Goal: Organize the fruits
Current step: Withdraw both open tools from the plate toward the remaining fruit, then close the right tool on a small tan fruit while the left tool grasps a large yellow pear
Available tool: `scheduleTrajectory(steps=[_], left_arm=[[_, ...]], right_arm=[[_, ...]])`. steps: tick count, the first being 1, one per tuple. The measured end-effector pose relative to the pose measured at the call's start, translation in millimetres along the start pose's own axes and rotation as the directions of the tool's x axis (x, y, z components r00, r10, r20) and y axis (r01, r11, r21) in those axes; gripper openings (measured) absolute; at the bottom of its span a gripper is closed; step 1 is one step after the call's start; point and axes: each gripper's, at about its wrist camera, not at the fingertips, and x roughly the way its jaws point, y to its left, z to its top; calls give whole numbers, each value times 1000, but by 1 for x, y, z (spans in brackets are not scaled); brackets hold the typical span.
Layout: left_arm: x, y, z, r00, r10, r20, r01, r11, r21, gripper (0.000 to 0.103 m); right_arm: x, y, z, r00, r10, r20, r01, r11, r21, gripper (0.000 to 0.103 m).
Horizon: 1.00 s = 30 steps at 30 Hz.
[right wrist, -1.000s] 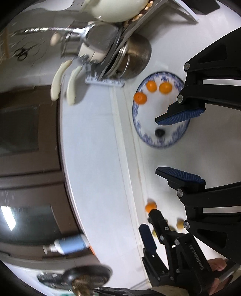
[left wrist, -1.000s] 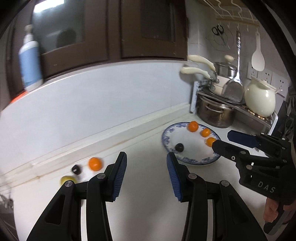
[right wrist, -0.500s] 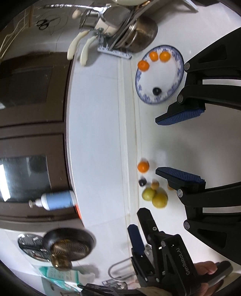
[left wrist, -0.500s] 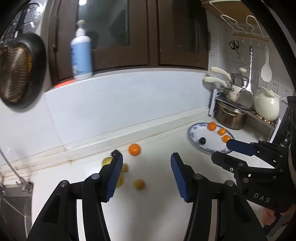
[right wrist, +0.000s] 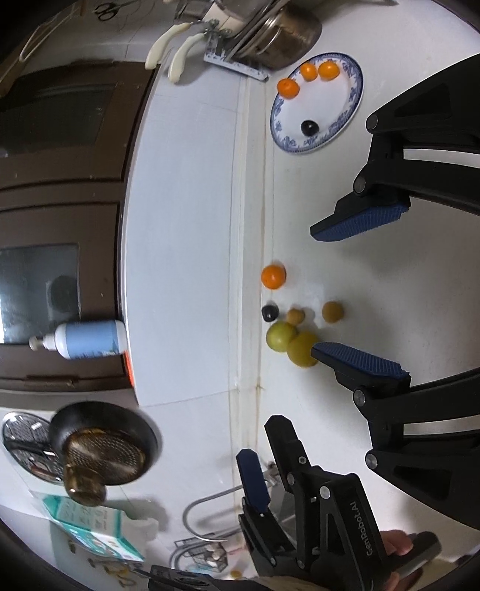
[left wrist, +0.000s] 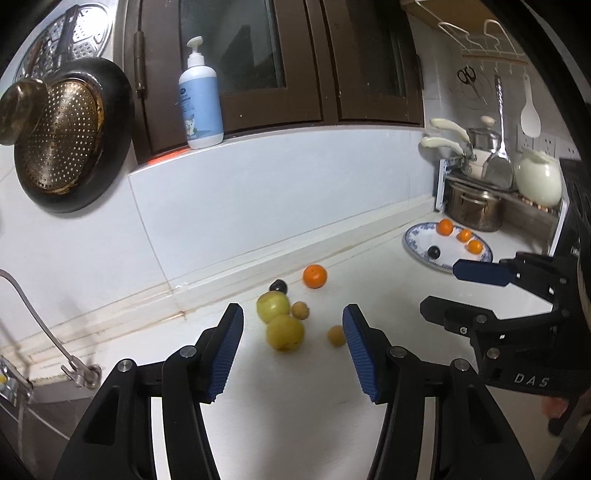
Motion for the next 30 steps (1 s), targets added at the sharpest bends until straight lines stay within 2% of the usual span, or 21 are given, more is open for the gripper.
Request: scheduleTrajectory(steps=[10,19,25,30], left_arm=[[26,17,-21,999,-52,-6,52,997,64,55],[67,24,-30,994,-90,-69,98,987,128,55],[100,30,-31,982,-138,-126,156,977,147,55],[124,31,-32,966,-191,-175,218,963,156,55]], right_arm=[[31,19,-7,999,4,-49,-5,1000,-21,58],[70,24,-11,994,17,-108,-20,1000,-23,58],[101,18,-14,985,38,-169,-35,999,24,58],[128,14,-19,974,65,-219,-55,997,54,58]])
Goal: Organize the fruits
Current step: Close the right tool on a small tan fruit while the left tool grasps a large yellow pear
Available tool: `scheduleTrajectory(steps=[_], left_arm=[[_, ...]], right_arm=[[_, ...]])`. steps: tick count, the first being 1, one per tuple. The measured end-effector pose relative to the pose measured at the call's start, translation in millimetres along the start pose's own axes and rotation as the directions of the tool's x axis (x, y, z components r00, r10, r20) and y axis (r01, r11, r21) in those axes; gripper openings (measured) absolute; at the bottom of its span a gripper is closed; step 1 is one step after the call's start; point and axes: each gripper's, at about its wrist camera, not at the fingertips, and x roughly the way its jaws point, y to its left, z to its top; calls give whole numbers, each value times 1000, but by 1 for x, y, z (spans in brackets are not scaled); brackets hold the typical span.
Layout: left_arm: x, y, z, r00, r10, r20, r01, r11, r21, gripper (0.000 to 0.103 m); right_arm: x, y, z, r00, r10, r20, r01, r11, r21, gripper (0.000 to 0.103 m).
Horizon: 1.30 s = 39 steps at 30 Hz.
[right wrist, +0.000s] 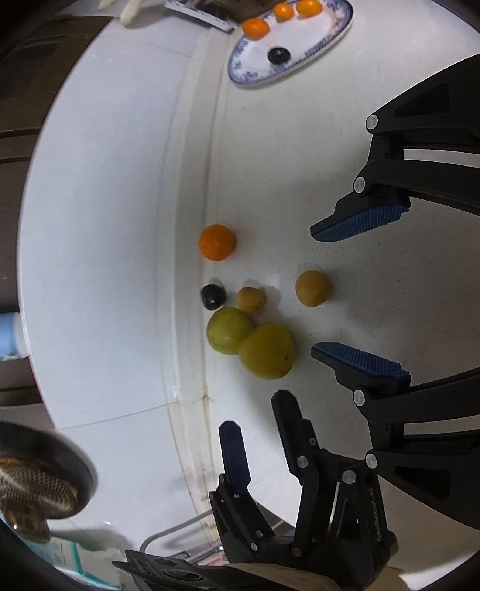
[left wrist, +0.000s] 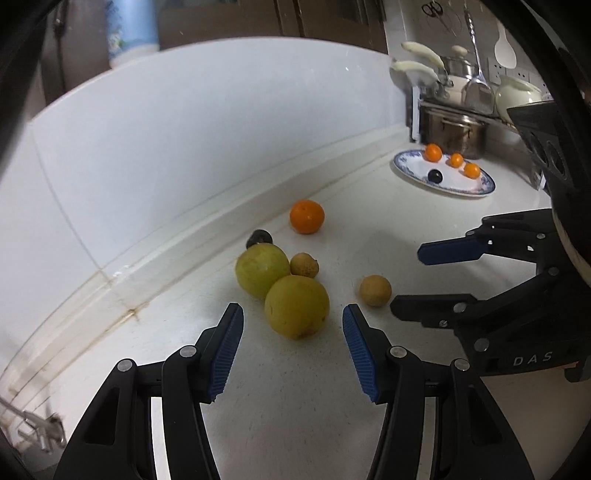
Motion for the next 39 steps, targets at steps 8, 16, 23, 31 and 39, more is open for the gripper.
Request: scheduleTrajectory(steps=[8,16,23,31,39], left_arm=[[25,0,1,998,-44,-45,45,999,26,55],[40,4,6,996,-64,-64,65,998,3,55],[47,2,9,996,-66,-67,65,998,-13,55],[54,0,11,997,-15,-74,14,1000,-16,48],[45,0,10,997,-23,-68,19,998,-66,48]], right_arm=[[30,-9,1,998,15,-55,-14,1000,12,53],[45,-13,6,995,48,-88,-46,999,22,45],[42,-16,10,993,67,-96,-64,997,38,30],[34,-19,10,994,65,-89,-58,996,74,30],[24,-19,7,995,68,-72,-61,994,95,30]])
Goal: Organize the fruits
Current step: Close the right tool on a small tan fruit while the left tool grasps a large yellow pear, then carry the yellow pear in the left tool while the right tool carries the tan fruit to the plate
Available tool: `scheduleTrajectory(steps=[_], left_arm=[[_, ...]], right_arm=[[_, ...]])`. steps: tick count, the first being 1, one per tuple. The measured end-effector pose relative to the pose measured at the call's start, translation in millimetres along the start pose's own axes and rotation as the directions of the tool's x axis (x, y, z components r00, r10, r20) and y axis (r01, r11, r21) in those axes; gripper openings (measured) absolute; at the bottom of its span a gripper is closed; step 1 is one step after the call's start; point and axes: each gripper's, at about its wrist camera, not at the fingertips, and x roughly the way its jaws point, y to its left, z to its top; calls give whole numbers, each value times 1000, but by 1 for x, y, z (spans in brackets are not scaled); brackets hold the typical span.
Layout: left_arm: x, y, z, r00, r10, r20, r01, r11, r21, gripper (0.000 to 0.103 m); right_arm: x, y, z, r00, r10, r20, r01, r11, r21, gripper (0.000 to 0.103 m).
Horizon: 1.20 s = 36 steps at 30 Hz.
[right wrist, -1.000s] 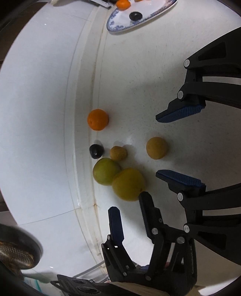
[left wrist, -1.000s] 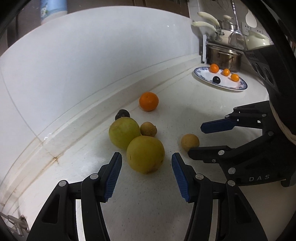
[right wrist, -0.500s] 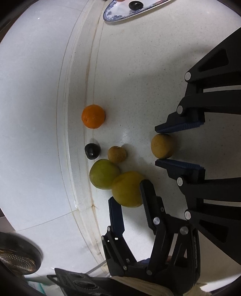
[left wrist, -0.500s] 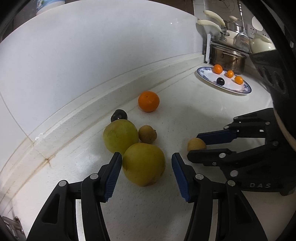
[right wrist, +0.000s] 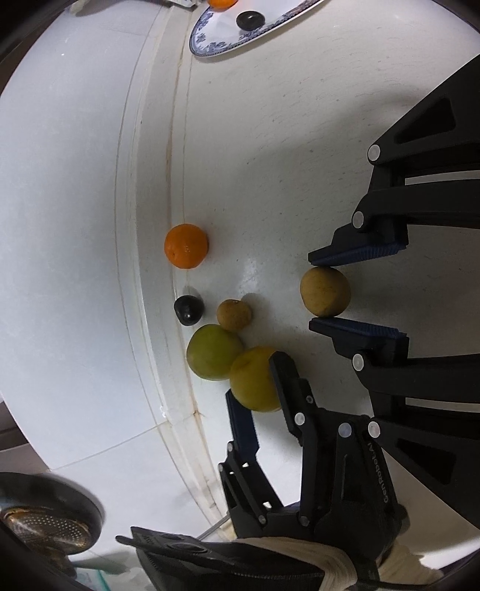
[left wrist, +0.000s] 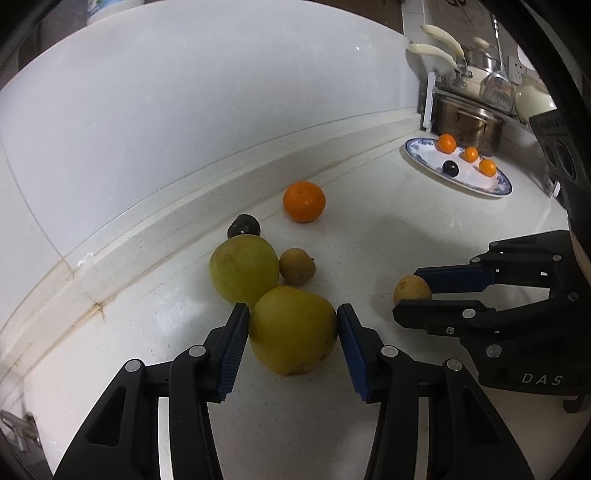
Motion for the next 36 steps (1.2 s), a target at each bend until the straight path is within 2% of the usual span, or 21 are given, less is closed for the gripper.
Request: scheduleTrajectory(steps=[7,17,28,36], left_arm=[[-24,-11,1,1000,23,21,-22,999,-46,48],[-68,-28,16,995,27,95,-20,997,-80,48],[-101,-53,36,986,20,165,-7,997,-83,48],[-110,-73,53,979,20,204,-5,997,-77,48]], right_arm=[[-22,1,-1,999,-17,41,17,1000,-3,30],[-66,4,0,992,-30,121,31,999,-6,30],[-117,-4,4,974,-64,217,64,998,6,30],[-146,-21,3,959,-102,263,92,994,53,30]])
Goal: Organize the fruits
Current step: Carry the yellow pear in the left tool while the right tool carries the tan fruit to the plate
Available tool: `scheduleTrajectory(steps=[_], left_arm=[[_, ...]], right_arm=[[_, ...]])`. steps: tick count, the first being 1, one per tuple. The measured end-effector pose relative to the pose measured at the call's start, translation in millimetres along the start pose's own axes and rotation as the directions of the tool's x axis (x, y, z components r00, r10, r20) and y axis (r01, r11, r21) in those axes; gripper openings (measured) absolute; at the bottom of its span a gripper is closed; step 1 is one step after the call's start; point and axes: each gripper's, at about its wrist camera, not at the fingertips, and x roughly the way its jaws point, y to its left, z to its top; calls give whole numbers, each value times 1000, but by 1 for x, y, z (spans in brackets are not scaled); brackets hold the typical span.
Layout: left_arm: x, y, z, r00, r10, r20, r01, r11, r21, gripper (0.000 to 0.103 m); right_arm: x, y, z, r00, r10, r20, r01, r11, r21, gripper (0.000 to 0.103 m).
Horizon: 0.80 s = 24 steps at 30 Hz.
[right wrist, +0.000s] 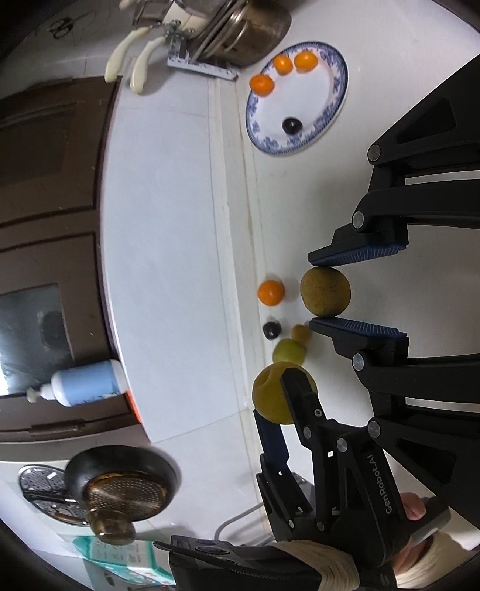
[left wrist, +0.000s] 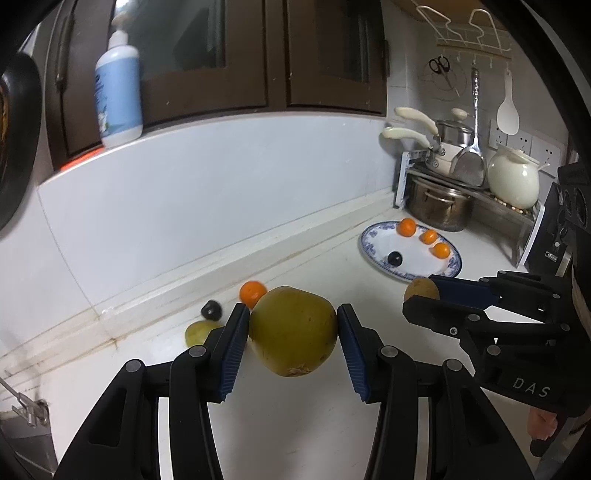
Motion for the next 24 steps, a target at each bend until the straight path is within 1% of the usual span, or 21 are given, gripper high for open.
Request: scheduleTrajectory(steps=[6,14,24], left_arm=[[3,-20,11,1000,-7,24,6,1000,18,48],[11,-49,26,998,-35,47,34,999,33,48],[28,-77,43,997,-68,44,67,997,35,48]], right_arm=[[-18,-19,3,999,-35,33,35,999,17,30],[-38,-50,7,994,-87,64,84,996,42,30],[-53,-85,13,988,-132,85,127,990,63,30]])
